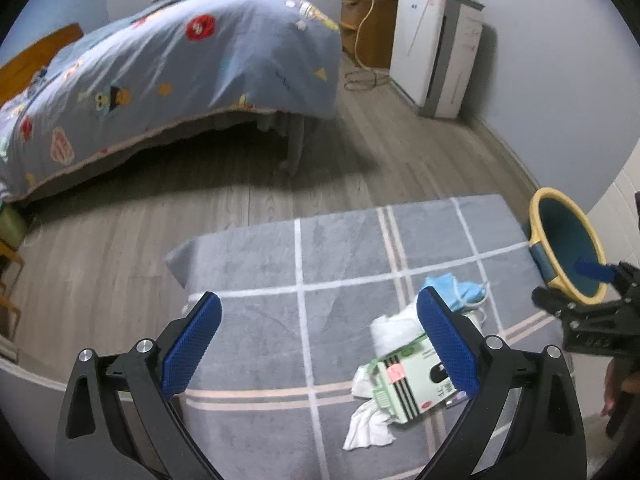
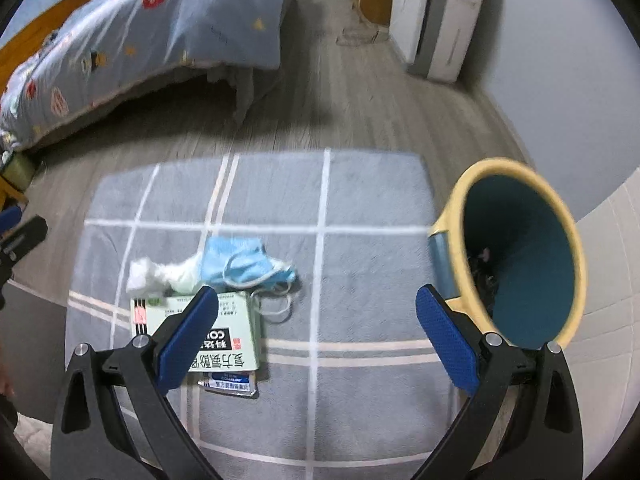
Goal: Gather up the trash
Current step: 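Move both tools back over the remaining trash on the mat, then grasp the white tissue with left tool while right tool grasps blue mask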
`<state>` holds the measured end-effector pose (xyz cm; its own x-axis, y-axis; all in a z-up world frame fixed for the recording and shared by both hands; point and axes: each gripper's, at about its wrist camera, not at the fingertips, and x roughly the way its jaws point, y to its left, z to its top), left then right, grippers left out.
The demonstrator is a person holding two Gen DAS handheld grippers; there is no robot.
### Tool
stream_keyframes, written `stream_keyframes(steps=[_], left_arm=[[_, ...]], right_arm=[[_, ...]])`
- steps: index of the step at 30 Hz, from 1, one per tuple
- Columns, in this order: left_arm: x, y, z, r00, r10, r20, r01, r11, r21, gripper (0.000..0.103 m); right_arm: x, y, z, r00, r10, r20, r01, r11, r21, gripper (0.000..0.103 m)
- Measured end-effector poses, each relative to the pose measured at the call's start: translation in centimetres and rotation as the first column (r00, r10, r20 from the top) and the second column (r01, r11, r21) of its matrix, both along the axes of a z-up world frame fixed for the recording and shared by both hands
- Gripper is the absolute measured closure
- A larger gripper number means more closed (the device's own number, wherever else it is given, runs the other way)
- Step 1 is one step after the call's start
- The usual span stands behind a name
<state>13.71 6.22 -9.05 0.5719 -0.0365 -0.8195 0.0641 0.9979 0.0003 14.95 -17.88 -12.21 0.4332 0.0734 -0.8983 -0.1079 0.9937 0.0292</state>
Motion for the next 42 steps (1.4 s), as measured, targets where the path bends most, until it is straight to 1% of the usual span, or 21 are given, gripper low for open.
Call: stream_keyframes(steps=[3,7,9,12,14,16,18,19,21,22,23,24,26,29,33,36,38,39,40,41,42], left_arm=[[0.2,0.4,-0.7,1.0,0.004,-0.023,-0.003,1.0,0.018,0.006],[0.3,1.4,-1.3,0.999,0.01,-0.039,-0.009,0.999,0.032,0.006],[0.4,1.8,-1.6,0.998,0.023,-0.054,-0.022,0.999,0.026,0.006],[0.5,2.3,-2.3,0.996,0.029,-0.08,-0.028,0.999,0.018,0.006],[0.6,2.2,-2.5,0.996,0.023,-0.089,-0.021,0.999,0.029,0.006],[0.7,2.1,-2.7,0.995,0.018,-0.096,-0.014,0.999,0.037,0.006],[0.9,1.9,-2.8,0.994,0.014,-0.104,-0.011,1.0,0.027,0.006],[1.0,1.7,-3.0,0.994,0.011,-0.108,-0.009,1.0,0.021,0.006],[1.1,1.3,-3.1,0.994,0.003,-0.111,0.0,1.0,0.022,0.006],[1.2,1.1,-3.2,0.994,-0.005,-0.112,0.008,1.0,0.026,0.006],[1.4,0.7,-3.3,0.993,-0.014,-0.114,0.018,0.999,0.03,0.006],[1.4,0.5,-3.4,0.993,-0.019,-0.115,0.023,0.999,0.034,0.006],[1.6,0.0,-3.8,0.992,-0.031,-0.12,0.037,0.998,0.046,0.006],[1.9,-0.7,-4.4,0.99,-0.051,-0.135,0.057,0.997,0.045,0.006],[2.1,-1.9,-5.3,0.983,-0.092,-0.159,0.098,0.995,0.03,0.006],[2.2,-3.1,-6.5,0.971,-0.135,-0.195,0.14,0.99,0.011,0.008],[2.3,-3.9,-7.4,0.963,-0.158,-0.22,0.166,0.986,0.019,0.009],[2.3,-4.4,-7.8,0.958,-0.171,-0.232,0.181,0.983,0.019,0.014],[2.3,-4.6,-8.0,0.954,-0.183,-0.238,0.191,0.982,0.011,0.033],[2.5,-4.9,-8.4,0.945,-0.199,-0.259,0.203,0.979,-0.009,0.044],[2.5,-5.1,-8.6,0.939,-0.207,-0.273,0.208,0.978,-0.026,0.067]], right_arm=[[0.3,1.3,-1.6,0.999,0.022,-0.048,-0.02,0.999,0.039,0.006],[0.4,3.9,-3.3,0.994,0.069,-0.09,-0.066,0.997,0.045,0.006],[0.8,4.5,-4.1,0.992,0.072,-0.107,-0.066,0.996,0.055,0.006],[1.8,4.9,-4.8,0.991,0.075,-0.106,-0.074,0.997,0.012,0.006],[2.5,4.7,-5.2,0.992,0.069,-0.109,-0.068,0.998,0.018,0.007],[3.3,3.9,-5.9,0.991,0.043,-0.129,-0.036,0.997,0.062,0.02],[4.0,3.2,-6.9,0.986,0.021,-0.167,-0.002,0.994,0.112,0.037],[4.3,3.0,-7.2,0.984,0.014,-0.18,0.009,0.992,0.126,0.041],[4.7,2.4,-8.0,0.978,0.001,-0.207,0.034,0.985,0.167,0.066],[4.9,2.1,-8.5,0.973,-0.003,-0.229,0.052,0.977,0.208,0.072],[5.0,1.9,-8.8,0.968,-0.005,-0.249,0.067,0.968,0.24,0.085],[5.1,1.7,-8.9,0.966,-0.01,-0.258,0.079,0.962,0.261,0.092],[5.1,1.3,-8.5,0.967,-0.019,-0.252,0.091,0.956,0.278,0.097],[5.1,0.9,-7.5,0.974,-0.037,-0.224,0.104,0.95,0.294,0.097],[4.9,0.7,-5.8,0.984,-0.055,-0.17,0.102,0.955,0.279,0.097],[4.7,0.8,-5.0,0.989,-0.038,-0.141,0.074,0.963,0.258,0.097],[4.8,1.0,-5.0,0.99,-0.029,-0.138,0.063,0.965,0.254,0.097],[4.7,0.9,-5.0,0.99,-0.029,-0.14,0.064,0.965,0.254,0.097],[5.0,0.5,-5.2,0.99,-0.031,-0.141,0.066,0.966,0.251,0.097],[5.0,0.3,-5.2,0.99,-0.035,-0.14,0.069,0.965,0.251,0.097],[5.0,0.0,-5.1,0.99,-0.038,-0.138,0.073,0.964,0.255,0.097]])
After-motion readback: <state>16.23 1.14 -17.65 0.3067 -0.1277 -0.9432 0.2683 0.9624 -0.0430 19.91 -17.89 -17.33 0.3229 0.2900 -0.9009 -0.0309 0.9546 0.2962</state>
